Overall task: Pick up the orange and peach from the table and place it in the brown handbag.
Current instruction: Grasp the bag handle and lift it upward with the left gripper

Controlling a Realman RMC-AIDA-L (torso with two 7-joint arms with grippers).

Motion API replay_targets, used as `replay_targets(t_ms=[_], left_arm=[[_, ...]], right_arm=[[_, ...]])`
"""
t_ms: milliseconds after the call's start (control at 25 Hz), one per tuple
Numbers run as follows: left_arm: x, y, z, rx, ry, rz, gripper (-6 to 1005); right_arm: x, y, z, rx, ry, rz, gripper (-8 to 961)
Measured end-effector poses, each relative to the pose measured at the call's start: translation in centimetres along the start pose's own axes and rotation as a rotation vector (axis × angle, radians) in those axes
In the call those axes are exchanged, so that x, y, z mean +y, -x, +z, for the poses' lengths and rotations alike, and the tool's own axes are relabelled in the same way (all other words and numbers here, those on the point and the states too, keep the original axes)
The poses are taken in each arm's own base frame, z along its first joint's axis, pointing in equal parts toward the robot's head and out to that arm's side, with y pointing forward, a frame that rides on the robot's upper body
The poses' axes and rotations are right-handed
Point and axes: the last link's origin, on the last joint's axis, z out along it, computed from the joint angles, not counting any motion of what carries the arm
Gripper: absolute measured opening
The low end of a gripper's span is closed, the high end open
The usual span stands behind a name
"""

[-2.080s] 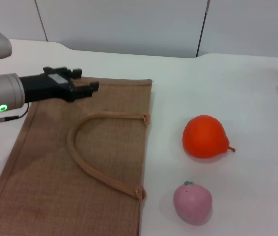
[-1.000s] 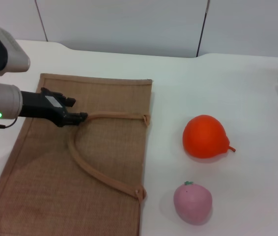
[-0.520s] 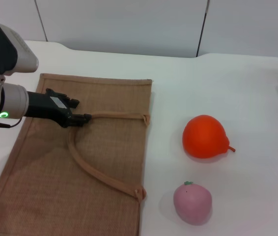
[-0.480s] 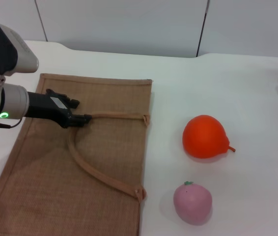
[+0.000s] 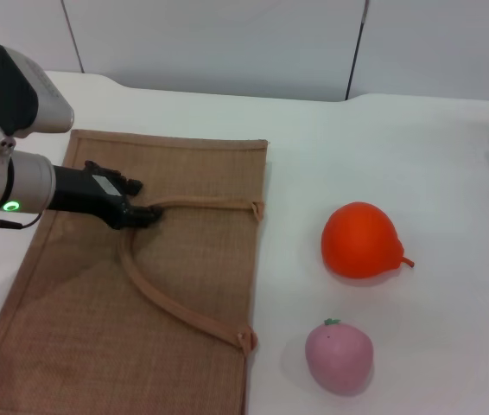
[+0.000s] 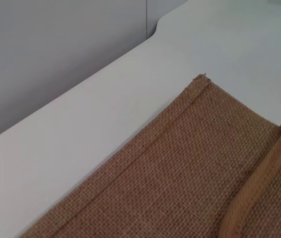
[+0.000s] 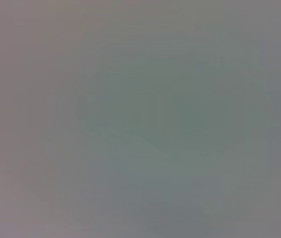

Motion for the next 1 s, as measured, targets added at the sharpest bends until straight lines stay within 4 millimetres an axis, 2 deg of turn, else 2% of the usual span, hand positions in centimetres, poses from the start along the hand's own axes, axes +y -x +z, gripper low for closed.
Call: replay_targets(t_ms=[720, 1000], left_arm=[[0.26, -0.1, 0.42, -0.001, 0.013, -0.022, 460], [0.11, -0.23, 0.27, 0.009, 0.006, -0.029, 257]], right_arm=[[0.09, 0.11, 0.05, -0.003, 0.002, 0.0, 677], [0.1, 0.12, 0.04, -0.003, 0.003, 0.001, 677]])
